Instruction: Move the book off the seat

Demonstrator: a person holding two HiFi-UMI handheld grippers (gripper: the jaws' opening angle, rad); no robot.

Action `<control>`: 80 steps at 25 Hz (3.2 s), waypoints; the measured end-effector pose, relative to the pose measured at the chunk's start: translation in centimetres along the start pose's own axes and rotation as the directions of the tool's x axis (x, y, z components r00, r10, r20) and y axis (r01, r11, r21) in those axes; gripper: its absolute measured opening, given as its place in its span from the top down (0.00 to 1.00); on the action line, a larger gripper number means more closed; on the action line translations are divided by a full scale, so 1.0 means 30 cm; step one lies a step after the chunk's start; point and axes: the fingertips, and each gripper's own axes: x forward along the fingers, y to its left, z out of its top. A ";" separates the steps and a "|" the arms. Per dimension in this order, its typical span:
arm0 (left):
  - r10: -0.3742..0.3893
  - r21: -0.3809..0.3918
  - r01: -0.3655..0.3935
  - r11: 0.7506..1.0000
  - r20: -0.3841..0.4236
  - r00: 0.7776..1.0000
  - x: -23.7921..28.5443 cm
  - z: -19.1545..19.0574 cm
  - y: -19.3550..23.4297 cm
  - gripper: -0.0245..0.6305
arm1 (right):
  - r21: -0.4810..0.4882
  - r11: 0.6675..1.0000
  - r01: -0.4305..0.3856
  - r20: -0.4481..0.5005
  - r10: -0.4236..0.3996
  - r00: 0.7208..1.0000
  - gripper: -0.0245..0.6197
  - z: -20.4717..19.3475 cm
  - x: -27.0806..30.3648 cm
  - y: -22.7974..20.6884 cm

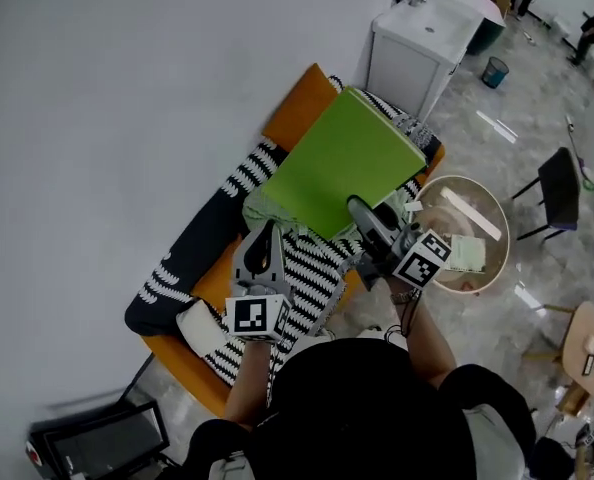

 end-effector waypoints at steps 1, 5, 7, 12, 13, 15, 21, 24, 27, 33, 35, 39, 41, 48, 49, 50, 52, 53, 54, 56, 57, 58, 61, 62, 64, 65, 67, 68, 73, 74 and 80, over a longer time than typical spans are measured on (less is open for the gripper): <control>-0.025 0.005 0.025 1.000 0.002 1.000 0.017 0.027 -0.078 0.95 | -0.003 1.000 0.013 0.024 -0.013 1.000 0.74 0.064 -0.062 -0.005; -0.130 -0.003 0.130 0.991 0.005 0.991 0.089 -0.038 -0.189 0.95 | -0.040 0.996 0.077 0.097 -0.073 0.993 0.74 0.128 -0.178 -0.080; -0.173 -0.007 0.173 0.985 0.001 0.985 0.114 -0.090 -0.221 0.95 | -0.059 0.992 0.113 0.116 -0.105 0.988 0.74 0.125 -0.230 -0.114; -0.280 -0.013 0.281 0.960 0.022 0.960 0.133 -0.010 -0.631 0.95 | -0.099 0.976 0.196 0.193 -0.175 0.965 0.74 0.376 -0.609 -0.091; -0.302 -0.006 0.303 0.953 0.023 0.953 0.132 0.004 -0.713 0.95 | -0.108 0.971 0.212 0.210 -0.187 0.960 0.74 0.423 -0.683 -0.085; -0.343 0.001 0.343 0.939 0.026 0.939 0.135 0.004 -0.824 0.95 | -0.122 0.962 0.244 0.240 -0.209 0.948 0.74 0.481 -0.790 -0.086; -0.436 -0.027 0.437 0.899 0.042 0.899 0.185 -0.086 -0.910 0.95 | -0.151 0.929 0.338 0.306 -0.281 0.910 0.74 0.490 -0.910 -0.143; -0.481 -0.031 0.483 0.875 0.049 0.875 0.195 -0.087 -1.013 0.95 | -0.151 0.912 0.382 0.339 -0.316 0.886 0.74 0.530 -1.017 -0.144; -0.523 -0.028 0.524 0.851 0.043 0.851 0.177 -0.031 -1.209 0.95 | -0.149 0.896 0.418 0.372 -0.340 0.863 0.74 0.627 -1.198 -0.098; -0.646 -0.022 0.647 0.762 0.036 0.763 0.209 -0.042 -1.412 0.95 | -0.130 0.843 0.523 0.461 -0.415 0.784 0.74 0.692 -1.387 -0.101; -0.672 -0.035 0.673 0.738 0.038 0.739 0.229 -0.051 -1.468 0.95 | -0.122 0.822 0.557 0.477 -0.443 0.759 0.74 0.706 -1.446 -0.112; -0.720 -0.051 0.721 0.691 0.037 0.693 0.291 -0.072 -1.566 0.95 | -0.105 0.783 0.613 0.510 -0.487 0.709 0.74 0.751 -1.534 -0.151; -0.741 -0.058 0.742 0.668 0.038 0.670 0.334 -0.082 -1.613 0.95 | -0.098 0.769 0.632 0.529 -0.498 0.687 0.74 0.786 -1.559 -0.175; -0.786 -0.076 0.786 0.614 0.037 0.618 0.509 -0.117 -1.715 0.95 | -0.073 0.719 0.691 0.548 -0.551 0.630 0.74 0.878 -1.600 -0.322; -0.791 -0.079 0.791 0.607 0.031 0.611 0.540 -0.130 -1.720 0.95 | -0.067 0.712 0.699 0.549 -0.559 0.621 0.73 0.890 -1.596 -0.348; -0.797 -0.082 0.795 0.601 0.025 0.604 0.573 -0.144 -1.724 0.95 | -0.064 0.705 0.707 0.548 -0.567 0.615 0.74 0.902 -1.591 -0.375; -0.805 -0.093 0.802 0.590 0.012 0.593 0.643 -0.170 -1.733 0.95 | -0.055 0.690 0.722 0.545 -0.585 0.601 0.74 0.924 -1.584 -0.431; -0.809 -0.097 0.806 0.584 0.007 0.588 0.678 -0.182 -1.736 0.95 | -0.047 0.683 0.729 0.543 -0.595 0.592 0.73 0.931 -1.582 -0.460; -0.813 -0.100 0.809 0.579 0.005 0.583 0.711 -0.191 -1.739 0.95 | -0.035 0.676 0.736 0.542 -0.606 0.582 0.74 0.938 -1.581 -0.488; -0.820 -0.105 0.815 0.569 0.004 0.573 0.772 -0.210 -1.744 0.95 | -0.006 0.663 0.749 0.547 -0.625 0.558 0.74 0.953 -1.582 -0.540; -0.823 -0.109 0.819 0.564 0.003 0.568 0.800 -0.221 -1.747 0.95 | 0.006 0.657 0.754 0.550 -0.632 0.546 0.74 0.964 -1.581 -0.564; -0.827 -0.114 0.821 0.559 0.003 0.563 0.828 -0.230 -1.750 0.95 | 0.016 0.651 0.759 0.553 -0.638 0.536 0.74 0.975 -1.579 -0.587; -0.835 -0.135 0.827 0.545 -0.002 0.550 0.899 -0.258 -1.754 0.95 | 0.027 0.630 0.776 0.549 -0.658 0.516 0.73 1.000 -1.557 -0.657; -0.838 -0.140 0.830 0.540 -0.006 0.545 0.917 -0.269 -1.754 0.95 | 0.027 0.623 0.781 0.543 -0.665 0.512 0.74 1.002 -1.548 -0.678; -0.844 -0.144 0.835 0.532 -0.011 0.536 0.949 -0.286 -1.754 0.95 | 0.032 0.615 0.788 0.533 -0.677 0.507 0.74 1.001 -1.531 -0.716; -0.846 -0.144 0.836 0.529 -0.011 0.533 0.966 -0.292 -1.754 0.95 | 0.037 0.613 0.789 0.528 -0.683 0.505 0.73 1.001 -1.525 -0.736; -0.844 -0.150 0.834 0.532 -0.011 0.536 0.996 -0.303 -1.753 0.95 | 0.049 0.610 0.791 0.517 -0.693 0.503 0.73 0.999 -1.515 -0.774; -0.841 -0.154 0.830 0.536 -0.014 0.540 1.005 -0.309 -1.751 0.95 | 0.053 0.609 0.791 0.511 -0.697 0.503 0.73 0.998 -1.512 -0.790; -0.828 -0.161 0.814 0.558 -0.039 0.560 1.027 -0.342 -1.751 0.95 | 0.080 0.623 0.778 0.494 -0.703 0.512 0.74 0.993 -1.521 -0.856; -0.822 -0.158 0.809 0.567 -0.041 0.568 1.039 -0.347 -1.751 0.95 | 0.087 0.628 0.774 0.488 -0.704 0.516 0.74 0.995 -1.525 -0.878; -0.761 -0.157 0.746 0.647 -0.076 0.644 1.156 -0.392 -1.787 0.95 | 0.112 0.673 0.731 0.441 -0.693 0.570 0.74 1.057 -1.543 -1.062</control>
